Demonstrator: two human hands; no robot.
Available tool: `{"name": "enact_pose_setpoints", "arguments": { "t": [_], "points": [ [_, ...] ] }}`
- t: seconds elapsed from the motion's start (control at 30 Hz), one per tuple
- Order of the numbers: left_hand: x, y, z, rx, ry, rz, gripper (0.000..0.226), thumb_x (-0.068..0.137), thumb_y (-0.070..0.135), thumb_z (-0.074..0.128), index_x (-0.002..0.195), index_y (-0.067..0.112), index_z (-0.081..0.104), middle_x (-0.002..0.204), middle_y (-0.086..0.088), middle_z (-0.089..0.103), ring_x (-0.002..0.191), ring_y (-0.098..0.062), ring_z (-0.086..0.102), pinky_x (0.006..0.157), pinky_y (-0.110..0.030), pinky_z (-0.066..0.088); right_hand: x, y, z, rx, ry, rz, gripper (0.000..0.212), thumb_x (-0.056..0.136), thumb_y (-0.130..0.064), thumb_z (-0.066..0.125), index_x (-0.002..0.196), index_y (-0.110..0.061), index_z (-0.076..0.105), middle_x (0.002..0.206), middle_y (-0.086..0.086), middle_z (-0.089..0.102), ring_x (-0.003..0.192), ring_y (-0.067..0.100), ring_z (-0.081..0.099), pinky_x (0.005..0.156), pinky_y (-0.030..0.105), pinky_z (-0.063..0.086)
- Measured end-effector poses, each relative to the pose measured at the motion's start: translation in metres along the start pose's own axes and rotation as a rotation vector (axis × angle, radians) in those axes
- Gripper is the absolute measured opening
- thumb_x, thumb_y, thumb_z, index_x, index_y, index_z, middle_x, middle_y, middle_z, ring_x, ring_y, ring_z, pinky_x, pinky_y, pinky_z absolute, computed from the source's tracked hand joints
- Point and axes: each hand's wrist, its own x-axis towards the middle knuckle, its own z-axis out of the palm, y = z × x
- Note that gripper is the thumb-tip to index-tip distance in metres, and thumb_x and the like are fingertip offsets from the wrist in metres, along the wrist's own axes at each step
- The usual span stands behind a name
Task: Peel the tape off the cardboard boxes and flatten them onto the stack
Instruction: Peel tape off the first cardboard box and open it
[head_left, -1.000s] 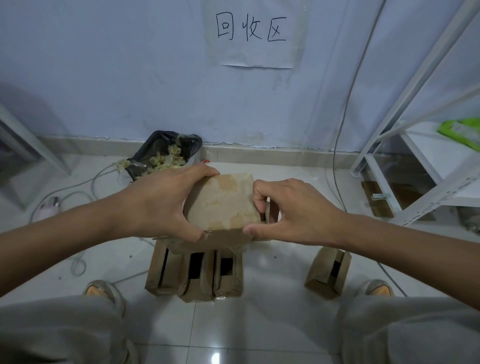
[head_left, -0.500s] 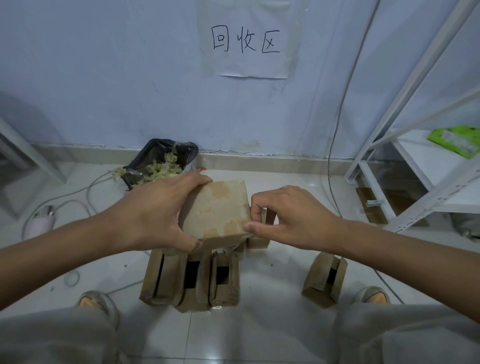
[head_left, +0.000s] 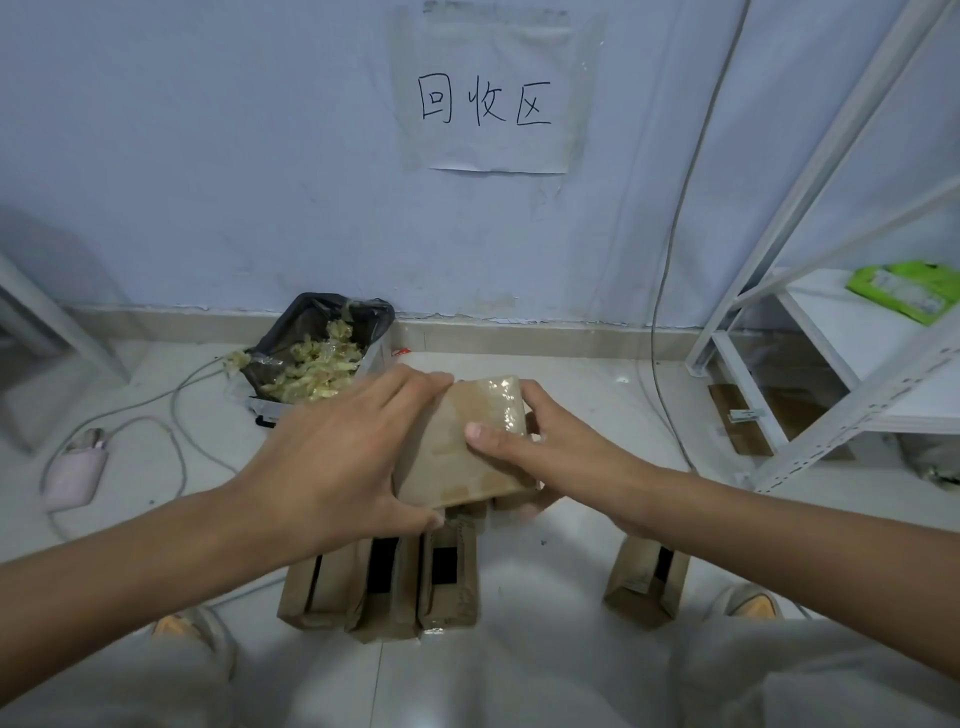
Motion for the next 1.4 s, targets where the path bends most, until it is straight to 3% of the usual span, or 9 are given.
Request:
{"name": "enact_pose_setpoints", "arguments": {
  "t": [0.13,0.33,0.5,0.6,0.7,0.8,0.93,1.23,1.4],
  "points": [
    [-0.005,0.007,0.005,0.072,0.058,0.097,0.113,0.054,0.077,0.079,0.147,0.025,0.043,0.134,0.011,0.056,0.115,-0.013,0.061,0.054,-0.025,0.05,-0.004,-0.006,0.003,0.437,-0.033,0.209,0.058,0.091,-0.076,0.056,0.13,-0.034,0.068,0.111,0.002,0.076,0.095,0.021,0.078,0.085,0.051,0.064],
    [-0.009,0.01,0.002,0.153,0.101,0.283,0.106,0.063,0.078,0.075,0.148,0.02,0.049,0.143,0.002,0.053,0.123,-0.018,0.056,0.07,-0.026,0.053,0.009,0.005,-0.011,0.509,-0.118,0.394,0.071,0.085,-0.065,0.068,0.134,-0.014,0.065,0.131,0.019,0.069,0.115,0.037,0.071,0.102,0.055,0.056],
    [-0.016,-0.013,-0.005,-0.173,0.097,0.088,0.101,0.074,0.098,0.04,0.153,0.035,0.03,0.156,0.02,0.032,0.13,0.006,0.033,0.099,-0.032,0.049,0.01,0.012,-0.017,0.045,-0.169,0.12,0.083,0.085,-0.029,0.083,0.149,-0.039,0.033,0.128,0.0,0.061,0.109,0.029,0.067,0.099,0.05,0.056],
    [-0.008,-0.035,-0.005,-0.175,0.108,0.028,0.116,0.068,0.096,0.054,0.16,0.032,0.021,0.165,0.015,0.022,0.144,-0.002,0.027,0.115,-0.033,0.03,0.003,0.015,-0.018,-0.081,-0.208,-0.085,0.107,0.082,-0.018,0.09,0.153,-0.051,0.017,0.144,-0.01,0.046,0.126,0.004,0.058,0.093,0.027,0.059],
    [-0.004,-0.045,-0.006,-0.486,0.006,-0.107,0.111,0.065,0.084,0.073,0.156,0.04,0.029,0.156,0.021,0.038,0.137,0.002,0.04,0.114,-0.034,0.04,0.001,0.022,-0.02,-0.165,-0.242,-0.19,0.113,0.077,-0.024,0.094,0.152,-0.055,0.015,0.15,-0.023,0.036,0.135,-0.014,0.041,0.096,0.008,0.047],
    [-0.004,-0.047,0.0,-0.538,-0.037,-0.073,0.104,0.059,0.083,0.079,0.148,0.042,0.043,0.141,0.024,0.051,0.127,0.001,0.052,0.107,-0.037,0.05,-0.002,0.03,-0.017,-0.29,-0.278,-0.215,0.105,0.079,-0.043,0.091,0.153,-0.055,0.017,0.156,-0.03,0.031,0.139,-0.022,0.03,0.107,0.006,0.034],
    [-0.003,-0.033,0.006,-0.136,0.033,0.052,0.109,0.058,0.084,0.074,0.15,0.038,0.038,0.135,0.016,0.043,0.123,-0.009,0.046,0.101,-0.031,0.044,-0.008,0.025,-0.011,-0.312,-0.157,-0.239,0.103,0.079,-0.064,0.08,0.158,-0.053,0.014,0.164,-0.022,0.028,0.148,-0.011,0.027,0.122,0.026,0.031],
    [-0.002,-0.012,0.006,0.106,0.178,0.214,0.123,0.055,0.079,0.078,0.152,0.015,0.038,0.141,-0.001,0.051,0.126,-0.023,0.05,0.107,-0.035,0.036,-0.01,0.004,0.001,-0.45,0.18,-0.561,0.04,0.1,-0.044,0.065,0.138,-0.036,0.056,0.132,-0.021,0.055,0.128,0.007,0.055,0.097,0.037,0.055],
    [-0.001,-0.012,0.002,0.179,0.18,0.267,0.11,0.065,0.081,0.064,0.148,0.011,0.045,0.142,-0.004,0.052,0.129,-0.025,0.05,0.109,-0.038,0.035,-0.003,0.001,0.002,-0.36,0.241,-0.567,0.034,0.101,-0.029,0.068,0.133,-0.04,0.062,0.123,-0.015,0.065,0.12,0.007,0.061,0.085,0.027,0.057]
  ]
}}
